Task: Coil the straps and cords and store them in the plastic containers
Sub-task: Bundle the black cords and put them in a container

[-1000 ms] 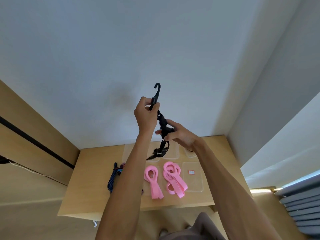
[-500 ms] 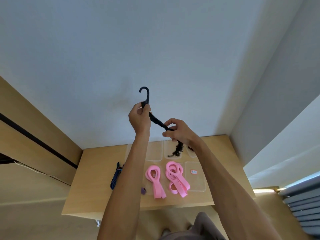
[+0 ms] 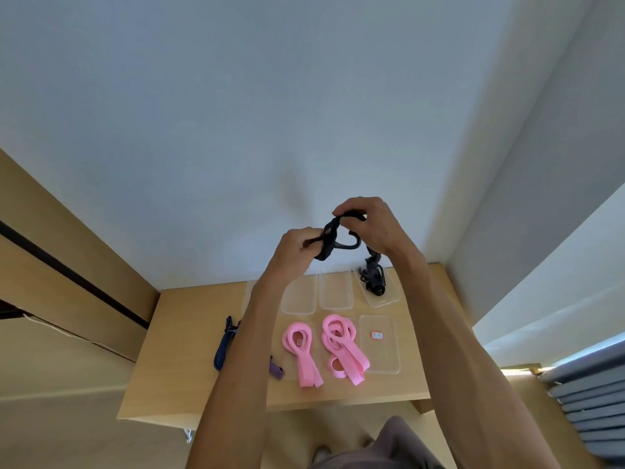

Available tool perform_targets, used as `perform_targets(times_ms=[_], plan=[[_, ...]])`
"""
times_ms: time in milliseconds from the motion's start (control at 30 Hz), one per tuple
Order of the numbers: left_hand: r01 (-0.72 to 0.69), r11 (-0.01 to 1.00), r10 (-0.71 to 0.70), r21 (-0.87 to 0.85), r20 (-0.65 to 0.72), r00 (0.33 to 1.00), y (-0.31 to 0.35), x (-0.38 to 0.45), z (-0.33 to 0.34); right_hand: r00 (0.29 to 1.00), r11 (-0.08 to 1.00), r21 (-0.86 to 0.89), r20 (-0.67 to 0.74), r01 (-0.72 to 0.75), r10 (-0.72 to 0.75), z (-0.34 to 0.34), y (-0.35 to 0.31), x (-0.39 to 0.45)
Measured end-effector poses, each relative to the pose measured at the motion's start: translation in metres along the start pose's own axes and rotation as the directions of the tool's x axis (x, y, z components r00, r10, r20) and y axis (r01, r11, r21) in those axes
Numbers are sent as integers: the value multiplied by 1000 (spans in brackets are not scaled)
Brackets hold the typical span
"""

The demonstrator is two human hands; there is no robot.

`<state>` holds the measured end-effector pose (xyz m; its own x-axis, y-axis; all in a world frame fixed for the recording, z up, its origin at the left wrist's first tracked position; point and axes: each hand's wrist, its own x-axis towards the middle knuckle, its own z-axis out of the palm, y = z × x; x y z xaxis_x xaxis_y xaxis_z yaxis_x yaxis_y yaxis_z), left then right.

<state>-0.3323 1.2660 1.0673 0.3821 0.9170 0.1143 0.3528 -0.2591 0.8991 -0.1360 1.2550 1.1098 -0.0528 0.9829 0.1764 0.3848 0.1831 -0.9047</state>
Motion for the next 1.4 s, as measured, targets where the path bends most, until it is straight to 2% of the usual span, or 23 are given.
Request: perform_targets(times_ms=[100, 167, 233, 300, 400, 467, 533, 633, 700, 767, 800, 867, 933, 1000, 1133, 1200, 1267, 1300, 1333, 1400], plan=[[-44, 977, 43, -208, -8, 999, 14, 1, -5, 997, 949, 308, -6, -67, 72, -6, 13, -2], [-61, 946, 26, -319, -114, 993, 22, 2, -6, 983, 854, 487, 118, -182, 142, -4, 21, -6], [-64, 935, -13, -348, -214, 977, 27, 7, -4, 961, 795, 543, 206, -269, 184, 5, 29, -11], [-24, 967, -48, -253, -275, 960, 29, 11, 0, 949, 790, 528, 209, -311, 234, 16, 32, -15], [97, 995, -97, -19, -336, 937, 27, 11, 4, 923, 804, 454, 219, -384, 317, 27, 26, -18], [105, 994, -89, 30, -336, 938, 23, 9, 4, 913, 831, 379, 207, -406, 352, 31, 21, -18], [82, 996, -85, -22, -278, 957, 21, 10, 5, 925, 869, 318, 112, -379, 362, 36, 17, -16], [128, 957, -185, -262, -205, 961, 24, 11, 7, 948, 910, 295, -40, -292, 317, 42, 14, -12], [249, 884, -336, -395, -168, 927, 25, 11, 6, 963, 925, 303, -66, -230, 261, 41, 13, -11], [392, 811, -462, -435, -62, 885, 24, 10, 2, 975, 933, 312, -71, -180, 212, 39, 14, -11], [444, 777, -493, -446, 7, 870, 23, 8, 0, 978, 934, 316, -68, -166, 197, 38, 14, -11], [452, 714, -488, -534, 82, 869, 22, 6, -4, 981, 929, 331, -49, -163, 190, 39, 16, -12], [388, 673, -463, -629, 50, 885, 21, 7, -5, 979, 917, 356, -25, -183, 205, 41, 17, -13], [328, 704, -455, -630, -45, 890, 22, 9, -5, 973, 902, 373, 9, -217, 231, 42, 17, -13], [197, 749, -475, -632, -306, 825, 21, 15, 0, 934, 899, 257, 129, -356, 333, 40, 15, -12], [115, 834, -417, -539, -481, 771, 15, 18, 2, 902, 899, 124, 171, -419, 397, 40, 17, -15], [107, 954, -268, -281, -634, 726, 8, 20, 2, 880, 898, -40, 185, -438, 438, 44, 18, -18], [125, 984, -180, -129, -664, 726, 5, 21, 1, 884, 898, -126, 168, -421, 437, 46, 17, -18], [148, 989, -107, 7, -657, 747, 1, 21, 0, 898, 898, -214, 139, -384, 417, 47, 14, -16], [176, 965, -42, 192, -553, 832, -8, 20, 4, 940, 873, -400, 75, -278, 333, 43, 7, -9]])
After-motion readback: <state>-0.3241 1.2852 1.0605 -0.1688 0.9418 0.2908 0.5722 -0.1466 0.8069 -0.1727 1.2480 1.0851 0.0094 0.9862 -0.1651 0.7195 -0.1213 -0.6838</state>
